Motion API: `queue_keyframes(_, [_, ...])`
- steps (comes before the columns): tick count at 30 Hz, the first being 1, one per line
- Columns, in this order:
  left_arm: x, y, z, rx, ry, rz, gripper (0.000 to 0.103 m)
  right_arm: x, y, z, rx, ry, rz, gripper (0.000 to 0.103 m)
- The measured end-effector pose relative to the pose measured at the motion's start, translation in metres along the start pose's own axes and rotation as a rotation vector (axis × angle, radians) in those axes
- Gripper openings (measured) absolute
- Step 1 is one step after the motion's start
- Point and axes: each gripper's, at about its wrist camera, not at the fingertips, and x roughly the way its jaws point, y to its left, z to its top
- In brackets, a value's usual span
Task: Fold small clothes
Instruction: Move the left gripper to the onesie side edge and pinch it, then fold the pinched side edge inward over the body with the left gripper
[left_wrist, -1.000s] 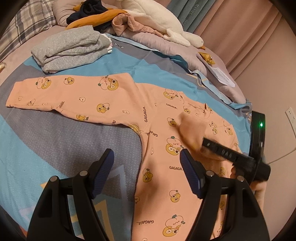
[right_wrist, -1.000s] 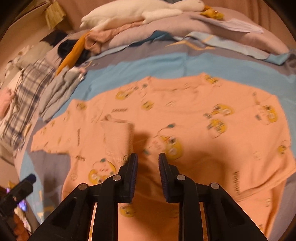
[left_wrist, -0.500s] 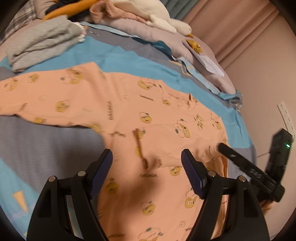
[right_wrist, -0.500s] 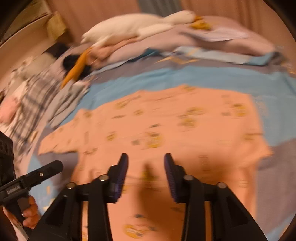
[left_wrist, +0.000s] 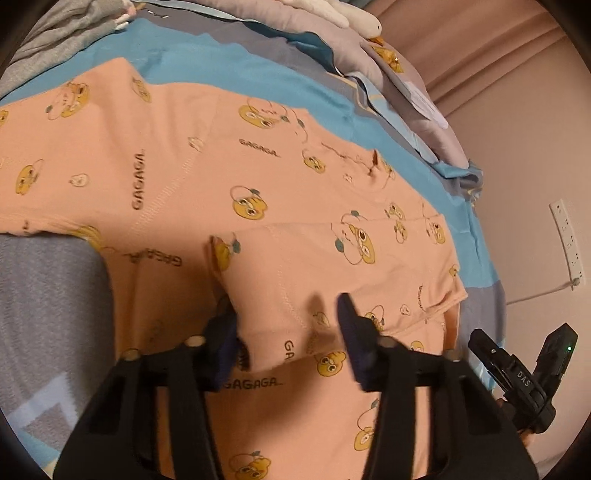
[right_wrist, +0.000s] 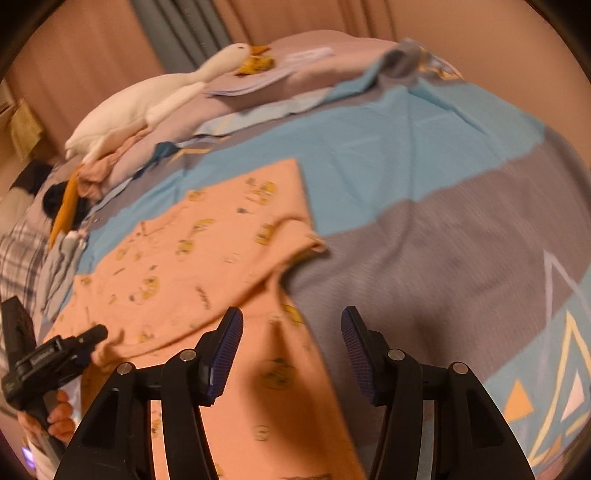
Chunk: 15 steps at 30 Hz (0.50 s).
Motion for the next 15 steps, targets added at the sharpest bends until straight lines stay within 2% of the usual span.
queue_keyframes(2, [0.003, -0.003, -0.001, 0.016, 0.001, 0.033, 0.017, 0.003, -0.006, -0.002, 0.021, 0.011, 0.006, 0.055])
queue_keyframes(4, [0.002, -0.003, 0.001, 0.020, -0.012, 0.047, 0.011, 0.004, -0.009, -0.004, 0.024, 0.016, 0.008, 0.055])
queue_keyframes(7, [-0.008, -0.007, 0.007, 0.024, -0.038, 0.047, 0.006, 0.006, -0.010, -0.004, 0.027, 0.019, 0.010, 0.055])
queue_keyframes(10, [-0.031, -0.021, 0.020, 0.049, -0.104, 0.004, 0.006, 0.008, -0.011, -0.004, 0.029, 0.016, 0.010, 0.055])
queue_keyframes(15, [-0.069, -0.049, 0.048, 0.143, -0.211, 0.006, 0.006, 0.007, -0.007, -0.001, 0.026, 0.005, 0.025, 0.055])
